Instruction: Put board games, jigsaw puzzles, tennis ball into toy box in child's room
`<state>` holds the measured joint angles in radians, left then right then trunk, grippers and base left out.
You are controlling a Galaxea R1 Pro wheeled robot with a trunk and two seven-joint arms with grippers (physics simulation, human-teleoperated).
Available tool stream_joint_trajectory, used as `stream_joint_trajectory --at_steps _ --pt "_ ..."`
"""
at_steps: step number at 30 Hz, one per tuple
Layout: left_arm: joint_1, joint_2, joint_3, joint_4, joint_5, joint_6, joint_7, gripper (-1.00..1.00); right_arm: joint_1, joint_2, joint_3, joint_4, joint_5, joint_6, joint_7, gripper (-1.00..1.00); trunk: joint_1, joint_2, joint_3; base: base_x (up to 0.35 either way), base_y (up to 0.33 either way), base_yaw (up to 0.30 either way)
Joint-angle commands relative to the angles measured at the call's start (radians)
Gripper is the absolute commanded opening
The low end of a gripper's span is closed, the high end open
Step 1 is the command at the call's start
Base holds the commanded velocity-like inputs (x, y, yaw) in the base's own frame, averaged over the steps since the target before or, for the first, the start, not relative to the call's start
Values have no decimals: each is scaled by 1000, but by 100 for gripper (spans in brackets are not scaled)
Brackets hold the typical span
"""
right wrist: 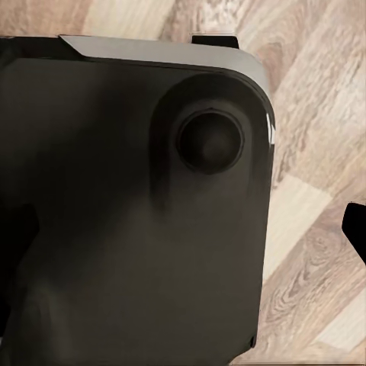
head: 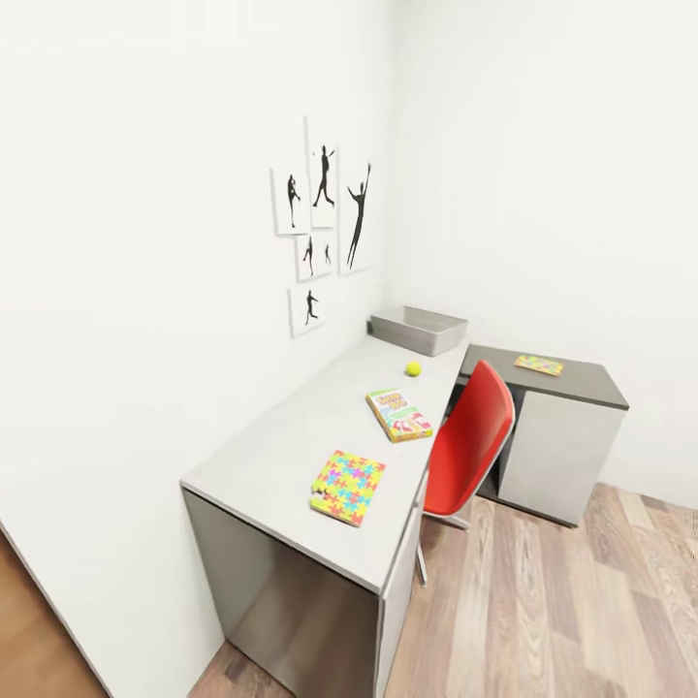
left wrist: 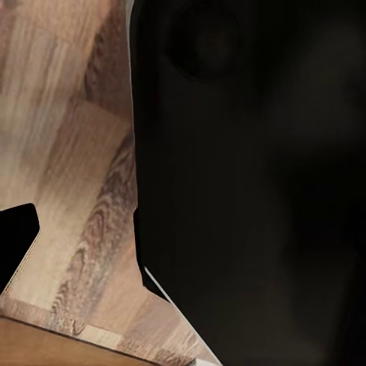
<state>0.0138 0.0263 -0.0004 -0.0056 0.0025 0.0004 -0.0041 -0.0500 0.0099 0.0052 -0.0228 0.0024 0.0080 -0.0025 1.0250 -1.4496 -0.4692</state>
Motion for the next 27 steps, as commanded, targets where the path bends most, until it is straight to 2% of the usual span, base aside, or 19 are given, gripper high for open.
stream_joint_trajectory --at_steps 1,15,27 --pt "0 0 0 -1 0 0 0 100 0 0 0 0 0 2 1 100 0 0 -1 0 0 -273" --pt "-1 -3 -1 -2 0 0 -1 100 -6 -10 -4 -1 -5 6 2 100 0 0 -1 0 0 -281" --pt "-36 -26 -4 -40 -4 5 2 100 -23 -44 -8 -9 -7 9 2 100 0 0 -1 0 0 -285"
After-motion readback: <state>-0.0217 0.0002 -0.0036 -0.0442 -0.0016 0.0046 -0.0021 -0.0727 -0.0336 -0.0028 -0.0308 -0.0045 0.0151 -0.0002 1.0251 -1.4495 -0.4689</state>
